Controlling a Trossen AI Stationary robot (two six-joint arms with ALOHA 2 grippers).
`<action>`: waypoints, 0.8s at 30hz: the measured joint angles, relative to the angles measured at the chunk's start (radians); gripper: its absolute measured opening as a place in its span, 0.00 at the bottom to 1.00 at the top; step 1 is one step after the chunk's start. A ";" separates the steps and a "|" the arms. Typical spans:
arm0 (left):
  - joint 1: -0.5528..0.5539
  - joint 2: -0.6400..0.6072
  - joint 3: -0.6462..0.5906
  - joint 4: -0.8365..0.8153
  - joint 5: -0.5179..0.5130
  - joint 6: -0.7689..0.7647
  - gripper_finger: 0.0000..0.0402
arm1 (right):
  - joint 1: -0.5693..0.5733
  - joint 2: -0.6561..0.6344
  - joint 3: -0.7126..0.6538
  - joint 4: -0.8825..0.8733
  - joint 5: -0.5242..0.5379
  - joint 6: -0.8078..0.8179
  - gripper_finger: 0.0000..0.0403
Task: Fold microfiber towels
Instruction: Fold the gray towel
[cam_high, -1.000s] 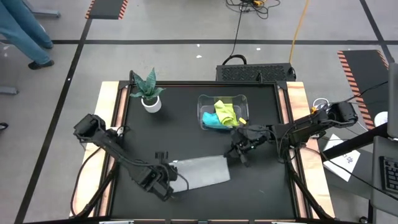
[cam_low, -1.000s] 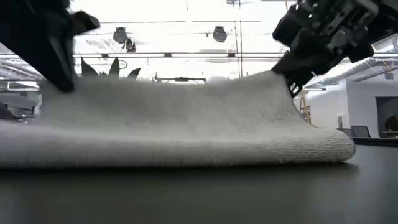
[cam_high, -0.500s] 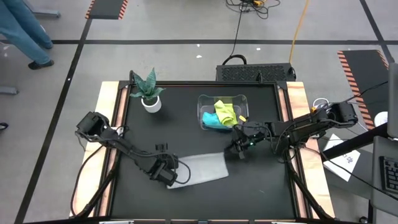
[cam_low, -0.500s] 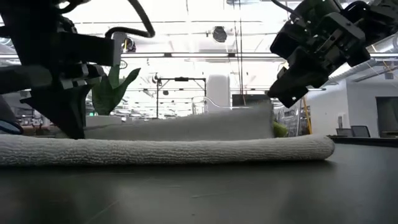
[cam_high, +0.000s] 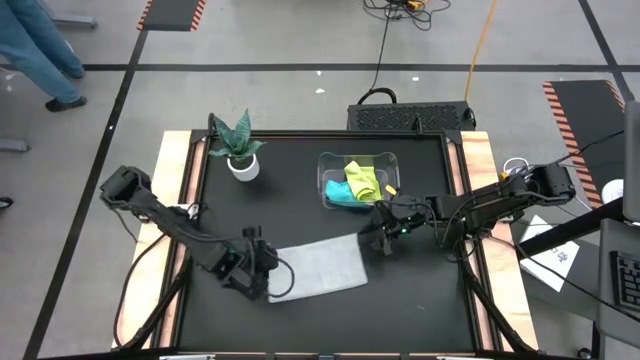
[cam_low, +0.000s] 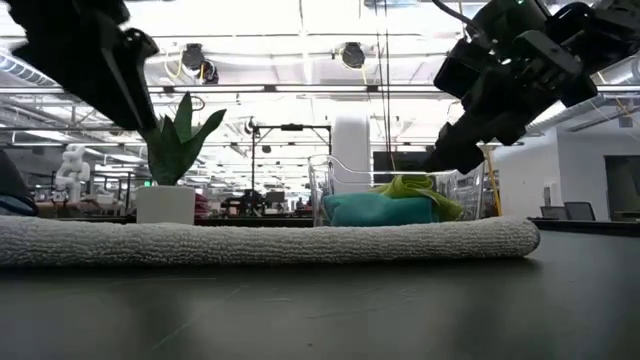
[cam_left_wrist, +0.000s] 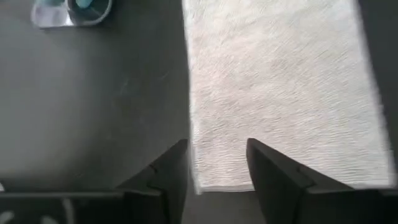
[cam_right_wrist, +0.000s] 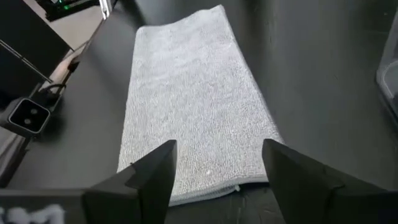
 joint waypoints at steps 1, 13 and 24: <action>-0.014 -0.011 0.000 0.005 0.000 -0.014 0.42 | 0.006 0.000 0.000 -0.004 0.001 -0.002 0.57; -0.216 0.147 -0.052 0.410 0.032 0.043 0.47 | 0.148 0.147 0.000 0.148 0.053 -0.027 0.50; -0.195 0.271 -0.048 0.342 0.000 0.003 0.38 | 0.306 0.224 0.000 0.198 0.128 -0.132 0.50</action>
